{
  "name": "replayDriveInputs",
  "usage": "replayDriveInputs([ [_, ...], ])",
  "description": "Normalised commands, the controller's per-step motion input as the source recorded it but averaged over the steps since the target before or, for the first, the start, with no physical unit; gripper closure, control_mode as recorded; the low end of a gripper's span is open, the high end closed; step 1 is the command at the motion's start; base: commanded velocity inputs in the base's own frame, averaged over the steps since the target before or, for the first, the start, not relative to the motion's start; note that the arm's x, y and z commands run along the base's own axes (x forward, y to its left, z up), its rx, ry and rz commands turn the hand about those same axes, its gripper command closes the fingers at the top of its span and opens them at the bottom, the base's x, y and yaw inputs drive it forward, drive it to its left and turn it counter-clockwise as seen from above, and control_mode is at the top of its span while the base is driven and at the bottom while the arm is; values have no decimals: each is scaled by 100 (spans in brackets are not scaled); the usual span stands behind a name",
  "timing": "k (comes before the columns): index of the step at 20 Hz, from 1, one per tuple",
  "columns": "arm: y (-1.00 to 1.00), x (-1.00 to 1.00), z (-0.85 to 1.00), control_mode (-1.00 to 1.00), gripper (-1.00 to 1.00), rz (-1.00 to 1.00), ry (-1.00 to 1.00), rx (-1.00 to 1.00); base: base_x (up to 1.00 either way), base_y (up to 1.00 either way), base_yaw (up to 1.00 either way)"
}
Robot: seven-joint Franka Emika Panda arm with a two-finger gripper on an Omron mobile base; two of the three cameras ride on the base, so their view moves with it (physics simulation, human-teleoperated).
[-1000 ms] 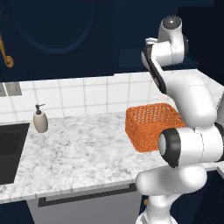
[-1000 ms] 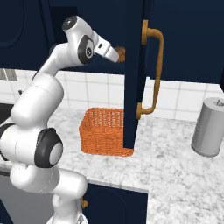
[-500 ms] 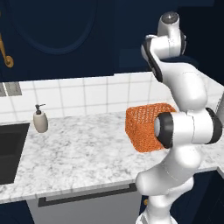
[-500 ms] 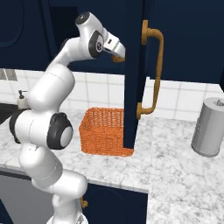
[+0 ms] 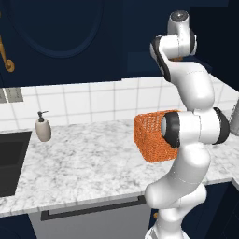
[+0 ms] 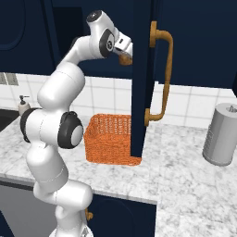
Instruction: Open the cabinet, pick up the bread from the cabinet and place it in the basket. Then move the basket to the dining counter.
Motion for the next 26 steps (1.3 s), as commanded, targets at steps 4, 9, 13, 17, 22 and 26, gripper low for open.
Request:
replayDriveInputs([
  [4, 0, 16, -42, -100, -100, 0, 0, -1, 0, 0, 0],
  [9, -9, 18, -61, -100, -100, 0, -3, -6, 0, 0, 0],
  [13, -3, 19, -12, -100, -100, 0, -9, 0, 0, 0, 0],
  [17, 0, 1, -4, -100, 100, 0, 0, 1, 0, 0, 0],
  [22, 0, 0, -1, -100, 100, 0, 0, 0, 0, 0, 0],
  [26, 30, -9, -3, -100, 100, 0, -3, 0, 0, 0, 0],
])
